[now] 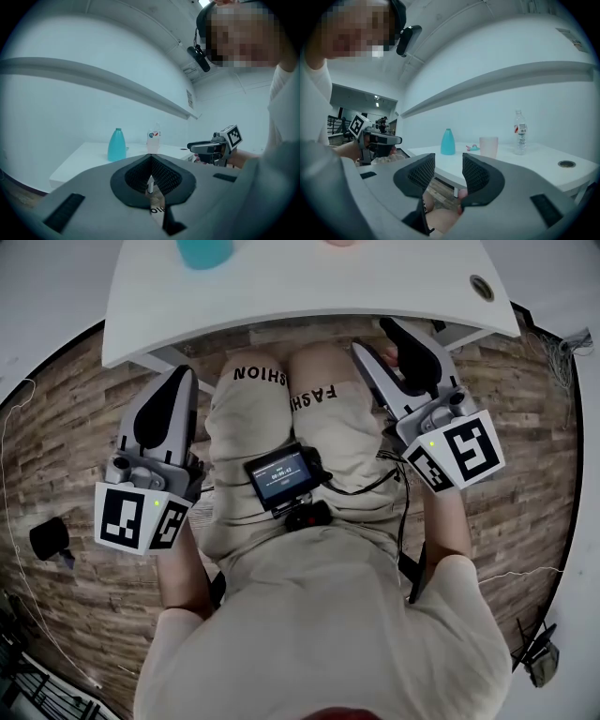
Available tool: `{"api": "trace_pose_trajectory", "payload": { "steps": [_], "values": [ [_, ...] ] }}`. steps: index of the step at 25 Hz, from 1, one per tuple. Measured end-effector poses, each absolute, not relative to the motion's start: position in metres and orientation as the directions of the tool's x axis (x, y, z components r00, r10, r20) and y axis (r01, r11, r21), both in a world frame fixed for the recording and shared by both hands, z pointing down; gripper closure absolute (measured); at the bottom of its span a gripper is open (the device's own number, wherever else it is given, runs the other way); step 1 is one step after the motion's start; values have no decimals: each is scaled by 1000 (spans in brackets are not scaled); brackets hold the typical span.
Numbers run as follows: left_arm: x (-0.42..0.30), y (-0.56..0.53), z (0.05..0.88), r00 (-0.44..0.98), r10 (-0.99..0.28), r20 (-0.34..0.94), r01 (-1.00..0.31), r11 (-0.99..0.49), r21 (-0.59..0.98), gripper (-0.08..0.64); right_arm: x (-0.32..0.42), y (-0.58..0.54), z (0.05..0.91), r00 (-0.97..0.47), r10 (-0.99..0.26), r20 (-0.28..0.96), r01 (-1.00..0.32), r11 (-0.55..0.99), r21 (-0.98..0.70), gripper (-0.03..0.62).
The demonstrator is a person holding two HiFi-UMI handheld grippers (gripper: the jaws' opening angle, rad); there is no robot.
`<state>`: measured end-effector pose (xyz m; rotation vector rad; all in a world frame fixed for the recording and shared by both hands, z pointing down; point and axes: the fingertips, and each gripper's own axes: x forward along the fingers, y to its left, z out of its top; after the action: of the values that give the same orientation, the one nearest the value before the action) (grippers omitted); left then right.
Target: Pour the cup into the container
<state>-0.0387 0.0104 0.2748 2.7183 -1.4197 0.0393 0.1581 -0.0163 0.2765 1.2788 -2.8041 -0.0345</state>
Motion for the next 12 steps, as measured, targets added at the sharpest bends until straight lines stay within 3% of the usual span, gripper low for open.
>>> {"api": "trace_pose_trajectory", "payload": {
  "steps": [12],
  "values": [
    [-29,14,285,578,-812,77,-816,-577,40,549,149,-13,287,-574,-804,152,-806,588,64,405]
  ]
}}
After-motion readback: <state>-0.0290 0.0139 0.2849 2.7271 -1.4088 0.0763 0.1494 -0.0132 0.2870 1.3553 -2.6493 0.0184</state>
